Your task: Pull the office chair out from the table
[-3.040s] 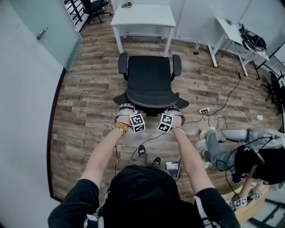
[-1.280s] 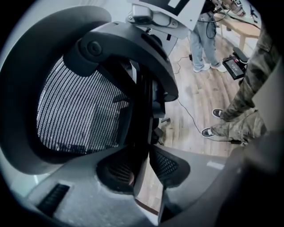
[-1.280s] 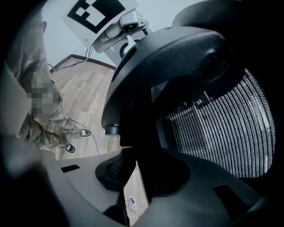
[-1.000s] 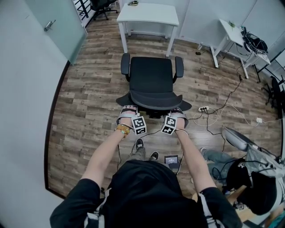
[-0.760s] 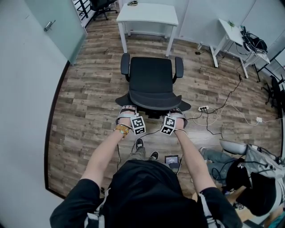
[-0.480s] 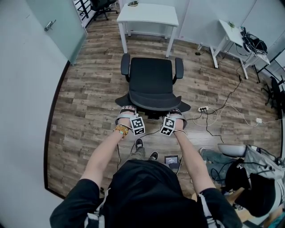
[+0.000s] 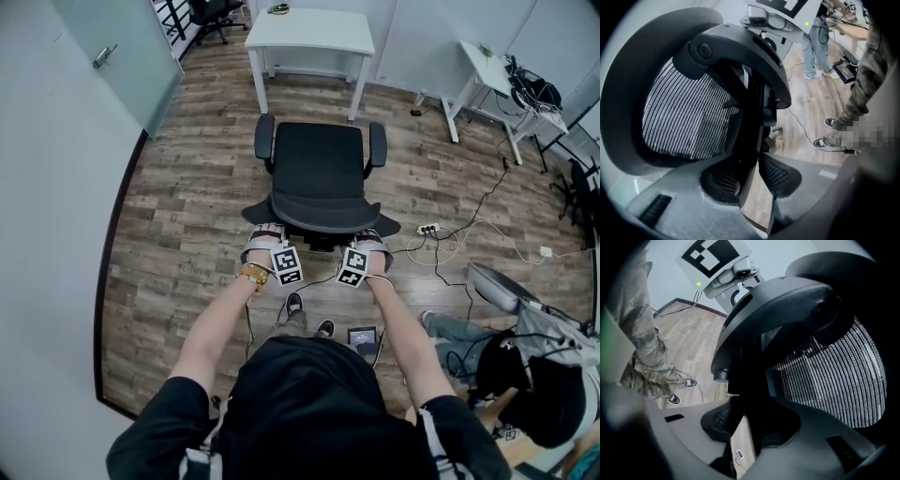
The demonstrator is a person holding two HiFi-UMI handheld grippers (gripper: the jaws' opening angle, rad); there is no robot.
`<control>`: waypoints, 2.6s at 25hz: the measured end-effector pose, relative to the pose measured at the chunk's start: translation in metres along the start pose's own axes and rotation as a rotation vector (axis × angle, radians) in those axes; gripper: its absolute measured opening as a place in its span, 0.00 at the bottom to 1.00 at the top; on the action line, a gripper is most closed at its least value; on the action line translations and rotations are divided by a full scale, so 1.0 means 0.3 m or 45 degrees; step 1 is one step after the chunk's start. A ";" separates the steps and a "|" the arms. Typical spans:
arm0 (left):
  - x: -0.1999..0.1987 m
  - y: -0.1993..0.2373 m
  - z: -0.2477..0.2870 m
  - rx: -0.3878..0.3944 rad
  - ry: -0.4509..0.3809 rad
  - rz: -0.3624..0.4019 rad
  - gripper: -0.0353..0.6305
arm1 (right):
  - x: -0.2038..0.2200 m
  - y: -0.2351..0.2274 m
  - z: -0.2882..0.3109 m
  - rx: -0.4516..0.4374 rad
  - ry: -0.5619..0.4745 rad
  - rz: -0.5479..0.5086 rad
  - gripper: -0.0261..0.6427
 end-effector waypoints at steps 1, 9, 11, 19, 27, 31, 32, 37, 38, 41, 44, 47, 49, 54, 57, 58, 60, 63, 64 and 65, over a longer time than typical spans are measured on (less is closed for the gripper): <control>0.000 0.000 -0.002 0.001 -0.007 -0.010 0.24 | -0.001 -0.001 -0.002 0.004 0.001 0.000 0.17; 0.005 0.027 -0.009 -0.058 -0.071 -0.013 0.26 | 0.000 -0.023 -0.004 -0.001 -0.007 0.021 0.17; 0.002 0.039 -0.017 -0.087 -0.079 -0.034 0.27 | 0.002 -0.033 -0.008 -0.006 -0.009 0.021 0.17; 0.009 0.049 -0.108 -0.164 -0.163 -0.168 0.28 | -0.010 -0.037 -0.058 0.051 -0.069 0.123 0.20; -0.029 0.078 -0.269 -0.238 -0.332 -0.479 0.27 | -0.074 -0.057 -0.226 0.144 -0.280 0.317 0.19; -0.030 0.101 -0.363 -0.279 -0.439 -0.711 0.26 | -0.147 -0.104 -0.347 0.225 -0.438 0.480 0.18; -0.032 0.111 -0.389 -0.296 -0.465 -0.760 0.26 | -0.163 -0.120 -0.378 0.246 -0.479 0.515 0.18; -0.080 0.234 -0.519 -0.429 -0.620 -0.929 0.22 | -0.239 -0.204 -0.507 0.268 -0.690 0.650 0.11; -0.090 0.254 -0.546 -0.452 -0.648 -0.944 0.21 | -0.258 -0.213 -0.529 0.264 -0.725 0.670 0.11; -0.126 0.325 -0.615 -0.512 -0.732 -0.988 0.18 | -0.305 -0.265 -0.598 0.287 -0.836 0.739 0.11; -0.159 0.399 -0.660 -0.566 -0.801 -1.019 0.18 | -0.346 -0.343 -0.663 0.374 -0.930 0.769 0.11; -0.177 0.461 -0.692 -0.608 -0.850 -1.052 0.17 | -0.367 -0.415 -0.711 0.455 -0.978 0.799 0.10; -0.190 0.497 -0.708 -0.638 -0.877 -1.074 0.17 | -0.378 -0.455 -0.737 0.506 -0.995 0.794 0.10; -0.202 0.574 -0.751 -0.700 -0.954 -1.172 0.15 | -0.418 -0.534 -0.796 0.624 -1.058 0.810 0.10; -0.209 0.605 -0.776 -0.741 -0.987 -1.188 0.13 | -0.427 -0.566 -0.828 0.690 -1.100 0.843 0.10; -0.213 0.608 -0.780 -0.752 -0.997 -1.193 0.13 | -0.424 -0.572 -0.838 0.708 -1.108 0.854 0.10; -0.213 0.608 -0.781 -0.757 -1.006 -1.206 0.12 | -0.424 -0.579 -0.849 0.731 -1.120 0.867 0.09; -0.193 0.619 -0.788 -0.776 -0.998 -1.217 0.10 | -0.444 -0.580 -0.843 0.735 -1.136 0.866 0.07; -0.189 0.616 -0.783 -0.777 -0.998 -1.227 0.10 | -0.448 -0.579 -0.839 0.734 -1.139 0.865 0.05; -0.188 0.610 -0.777 -0.774 -0.999 -1.236 0.10 | -0.448 -0.577 -0.835 0.732 -1.138 0.867 0.05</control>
Point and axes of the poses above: the fingertips, and each gripper's own axes: z forward along the fingers, y to its left, x out of its underside, the point moved 3 cm from there along -z, backward along the fingers, and after that the axes turned 1 degree about -y, right-handed, at the moved point
